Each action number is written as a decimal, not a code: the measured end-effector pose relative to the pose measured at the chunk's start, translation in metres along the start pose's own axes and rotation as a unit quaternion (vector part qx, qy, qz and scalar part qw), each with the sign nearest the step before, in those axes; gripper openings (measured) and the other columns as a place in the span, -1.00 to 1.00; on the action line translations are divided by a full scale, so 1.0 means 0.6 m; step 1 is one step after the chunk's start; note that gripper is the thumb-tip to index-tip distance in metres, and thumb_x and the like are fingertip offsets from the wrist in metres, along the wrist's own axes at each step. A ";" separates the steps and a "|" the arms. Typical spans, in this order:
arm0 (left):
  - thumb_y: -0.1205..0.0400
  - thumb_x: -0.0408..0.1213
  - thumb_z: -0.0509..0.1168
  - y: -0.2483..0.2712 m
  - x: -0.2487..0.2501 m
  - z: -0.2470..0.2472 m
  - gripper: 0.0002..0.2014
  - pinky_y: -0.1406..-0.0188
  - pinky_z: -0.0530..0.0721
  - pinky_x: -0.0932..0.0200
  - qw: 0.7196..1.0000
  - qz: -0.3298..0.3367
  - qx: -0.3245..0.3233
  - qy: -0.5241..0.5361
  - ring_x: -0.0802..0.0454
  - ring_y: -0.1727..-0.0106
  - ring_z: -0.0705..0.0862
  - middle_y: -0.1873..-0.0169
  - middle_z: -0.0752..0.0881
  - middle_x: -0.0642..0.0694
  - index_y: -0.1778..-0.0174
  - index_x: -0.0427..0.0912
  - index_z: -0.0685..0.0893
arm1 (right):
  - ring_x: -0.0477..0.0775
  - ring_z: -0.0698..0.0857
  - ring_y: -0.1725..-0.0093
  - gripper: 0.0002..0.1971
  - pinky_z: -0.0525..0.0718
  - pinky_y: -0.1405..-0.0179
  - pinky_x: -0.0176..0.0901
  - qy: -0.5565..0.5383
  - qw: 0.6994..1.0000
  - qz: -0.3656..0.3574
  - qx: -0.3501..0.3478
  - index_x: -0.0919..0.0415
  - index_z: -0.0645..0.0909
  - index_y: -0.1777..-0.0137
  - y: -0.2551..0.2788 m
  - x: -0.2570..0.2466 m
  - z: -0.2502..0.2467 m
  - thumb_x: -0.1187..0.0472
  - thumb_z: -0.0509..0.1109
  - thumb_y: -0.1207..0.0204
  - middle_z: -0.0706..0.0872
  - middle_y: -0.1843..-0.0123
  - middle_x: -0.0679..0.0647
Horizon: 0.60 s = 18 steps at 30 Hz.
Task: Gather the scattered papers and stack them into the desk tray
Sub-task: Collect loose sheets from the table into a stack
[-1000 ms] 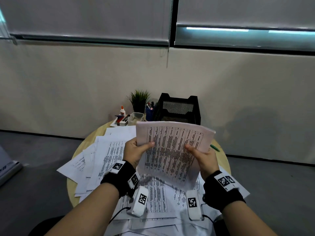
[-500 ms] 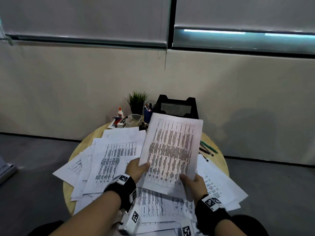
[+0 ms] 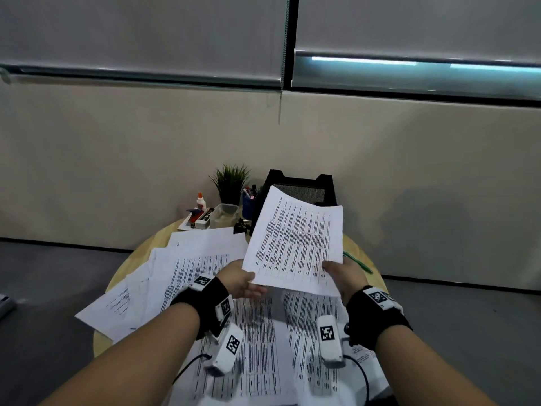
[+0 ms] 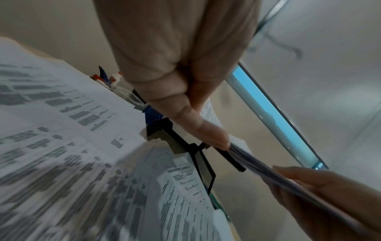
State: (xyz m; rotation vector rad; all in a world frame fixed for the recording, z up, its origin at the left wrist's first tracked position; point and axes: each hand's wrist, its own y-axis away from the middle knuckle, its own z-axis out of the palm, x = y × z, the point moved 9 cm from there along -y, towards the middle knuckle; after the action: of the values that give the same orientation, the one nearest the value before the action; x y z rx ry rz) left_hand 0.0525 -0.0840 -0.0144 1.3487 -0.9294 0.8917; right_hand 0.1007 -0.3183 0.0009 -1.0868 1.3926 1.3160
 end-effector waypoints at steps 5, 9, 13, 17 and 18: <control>-0.70 -0.61 0.00 -0.048 0.025 -0.005 -0.75 0.55 0.74 0.19 0.999 -0.001 0.033 0.013 0.02 0.58 0.73 0.33 0.72 -0.26 -0.22 -0.33 0.46 | 0.23 0.75 0.26 -0.57 0.71 0.51 -0.12 0.025 0.999 0.028 -0.012 0.32 0.36 -0.31 -0.030 -0.019 0.004 0.49 0.28 -0.44 0.69 -0.05 0.27; -0.67 -0.61 0.09 -0.091 0.057 -0.024 -0.78 0.67 0.68 0.23 0.996 0.021 0.087 0.014 0.04 0.68 0.67 0.43 0.69 -0.27 -0.22 -0.45 0.47 | 0.01 0.62 0.65 -0.74 0.56 0.67 -0.24 0.066 0.997 -0.014 0.046 0.33 0.43 -0.13 -0.068 -0.049 -0.011 0.56 0.27 -0.49 0.67 0.17 0.33; -0.58 -0.55 0.29 -0.130 0.104 -0.069 -0.71 0.61 0.73 0.13 0.973 0.083 0.209 -0.056 0.03 0.68 0.64 0.35 0.66 -0.28 -0.16 -0.31 0.41 | 0.01 0.63 0.56 -0.90 0.66 0.50 -0.22 0.045 0.997 -0.014 0.068 0.35 0.62 0.15 -0.119 -0.071 -0.009 0.48 0.31 -0.54 0.69 0.24 0.21; -0.56 -0.36 0.35 -0.171 0.152 -0.077 -0.82 0.19 0.78 -0.12 0.938 0.135 0.234 -0.219 -0.18 0.39 0.72 0.27 0.71 -0.28 0.00 -0.22 0.49 | 0.09 0.65 0.39 -0.71 0.69 0.41 -0.26 0.095 0.995 -0.018 0.008 0.58 0.50 -0.27 -0.151 -0.087 0.025 0.55 0.22 -0.57 0.68 0.11 0.27; -0.56 -0.32 0.36 -0.182 0.161 -0.075 -0.84 0.13 0.76 -0.07 0.923 0.141 0.232 -0.274 -0.20 0.28 0.74 0.20 0.73 -0.27 -0.01 -0.21 0.55 | 0.09 0.66 0.39 -0.66 0.71 0.43 -0.24 0.120 0.993 -0.017 0.002 0.61 0.43 -0.35 -0.160 -0.085 0.031 0.56 0.18 -0.58 0.69 0.02 0.35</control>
State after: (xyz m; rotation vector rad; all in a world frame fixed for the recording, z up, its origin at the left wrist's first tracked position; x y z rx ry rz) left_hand 0.1917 -0.0429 0.0322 1.9665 -1.4309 1.0120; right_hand 0.2057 -0.3034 0.0306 -1.2948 1.5440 1.1877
